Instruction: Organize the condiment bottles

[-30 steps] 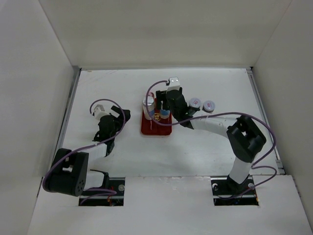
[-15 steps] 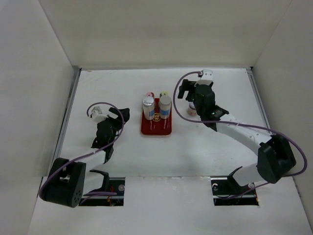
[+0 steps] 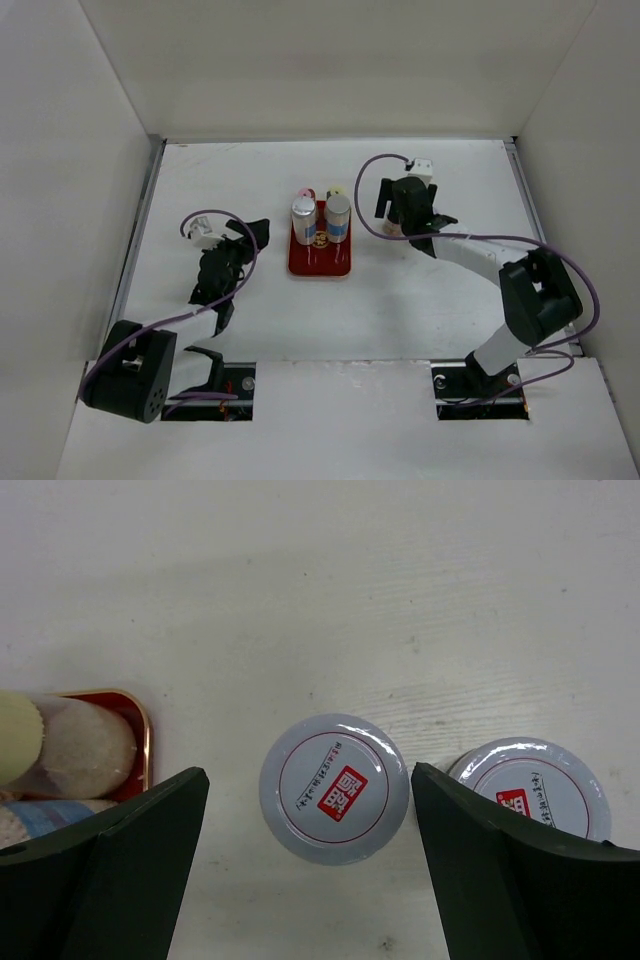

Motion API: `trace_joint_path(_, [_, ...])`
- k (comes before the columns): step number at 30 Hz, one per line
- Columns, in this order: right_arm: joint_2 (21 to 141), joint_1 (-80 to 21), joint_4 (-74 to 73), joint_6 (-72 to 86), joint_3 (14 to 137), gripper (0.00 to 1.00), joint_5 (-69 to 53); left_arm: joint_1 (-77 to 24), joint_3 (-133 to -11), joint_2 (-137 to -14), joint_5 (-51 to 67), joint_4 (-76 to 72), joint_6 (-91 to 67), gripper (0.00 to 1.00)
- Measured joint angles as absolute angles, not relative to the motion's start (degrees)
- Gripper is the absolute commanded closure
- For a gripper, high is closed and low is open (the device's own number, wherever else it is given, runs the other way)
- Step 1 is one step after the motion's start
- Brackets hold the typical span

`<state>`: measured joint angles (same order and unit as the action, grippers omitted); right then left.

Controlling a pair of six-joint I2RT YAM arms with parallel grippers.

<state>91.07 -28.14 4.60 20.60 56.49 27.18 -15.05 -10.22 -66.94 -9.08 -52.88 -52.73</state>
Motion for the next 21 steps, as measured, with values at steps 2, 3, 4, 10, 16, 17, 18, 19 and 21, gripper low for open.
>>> trace_joint_path(2, [92.05,-27.79,4.27,20.86,56.51,0.11,27.18,-15.0,-10.46,-67.51,-9.23,-51.81,-52.73,0.0])
trace_joint_path(3, [92.53,-27.66,4.1,21.06,56.53,0.12,27.18,-14.87,-10.79,-68.14,-9.3,-50.92,-52.77,0.0])
trace_joint_path(4, [93.08,-27.46,3.95,21.21,56.53,0.12,27.18,-14.61,-11.27,-68.93,-9.32,-49.69,-52.9,0.0])
trace_joint_path(10, [95.2,-26.98,3.07,21.89,57.08,0.22,26.96,-12.21,-13.37,-72.62,-9.47,-43.13,-54.04,0.0])
trace_joint_path(16, [96.16,-26.68,3.18,22.28,57.91,0.47,26.98,-12.01,-13.39,-71.99,-9.45,-41.25,-54.35,0.0])
trace_joint_path(17, [96.16,-26.68,3.18,22.28,57.91,0.47,27.0,-11.99,-13.39,-71.88,-9.45,-41.28,-54.39,0.0])
trace_joint_path(18, [96.12,-26.68,3.2,22.28,57.91,0.47,27.05,-11.9,-13.39,-71.77,-9.41,-41.25,-54.43,0.0])
trace_joint_path(19, [95.92,-26.7,3.2,22.26,57.78,0.46,27.16,-11.88,-13.39,-71.66,-9.41,-41.25,-54.46,0.0])
trace_joint_path(21, [94.5,-26.98,3.14,22.09,56.45,0.46,27.77,-11.9,-13.37,-71.11,-9.47,-41.25,-54.46,0.0])
